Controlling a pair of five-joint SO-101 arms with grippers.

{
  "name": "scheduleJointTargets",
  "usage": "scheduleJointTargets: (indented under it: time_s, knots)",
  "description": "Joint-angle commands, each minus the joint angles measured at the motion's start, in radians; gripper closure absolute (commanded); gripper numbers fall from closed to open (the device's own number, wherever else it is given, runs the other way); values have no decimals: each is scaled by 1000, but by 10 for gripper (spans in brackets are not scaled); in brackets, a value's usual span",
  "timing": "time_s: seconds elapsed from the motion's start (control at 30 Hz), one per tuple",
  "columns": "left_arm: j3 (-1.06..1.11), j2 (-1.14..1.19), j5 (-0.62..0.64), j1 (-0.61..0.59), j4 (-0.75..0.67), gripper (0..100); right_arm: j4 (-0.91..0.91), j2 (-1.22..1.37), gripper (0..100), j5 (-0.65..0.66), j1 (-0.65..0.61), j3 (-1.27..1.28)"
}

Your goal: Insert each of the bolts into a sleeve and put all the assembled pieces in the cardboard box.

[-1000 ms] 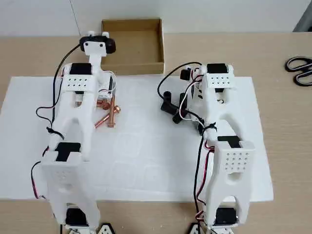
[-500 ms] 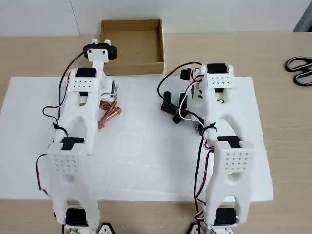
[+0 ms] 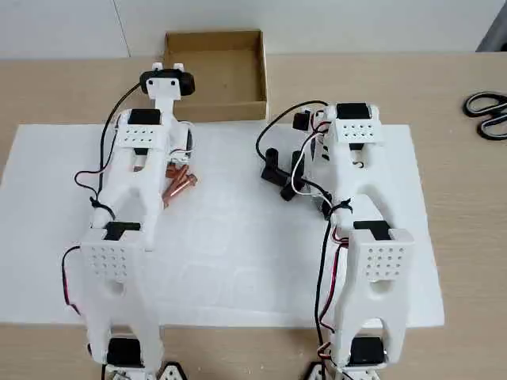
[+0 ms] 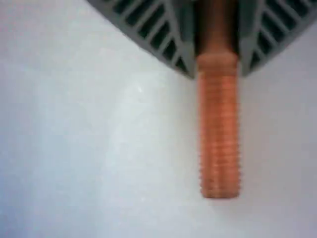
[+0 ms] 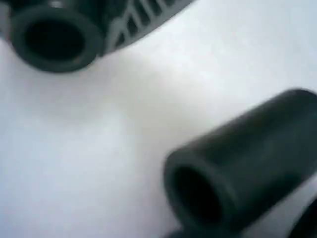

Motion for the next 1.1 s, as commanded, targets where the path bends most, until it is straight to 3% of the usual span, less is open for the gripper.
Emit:
scheduleJointTargets:
  time_s: [0.0, 0.37, 0.73, 0.9, 1.07]
  knots:
    - [-41, -18, 3, -8, -3, 994, 22, -79, 995, 0, 5, -5]
    - [-200, -91, -5, -3, 196, 994, 22, -79, 995, 0, 5, -5]
    - [-404, -236, -178, -2, 523, 994, 22, -82, 995, 2, 5, -5]
    - [-275, -396, -301, 8, 523, 994, 24, -84, 995, 2, 5, -5]
    - [13, -652, -425, 87, 523, 994, 24, -85, 995, 2, 5, -5]
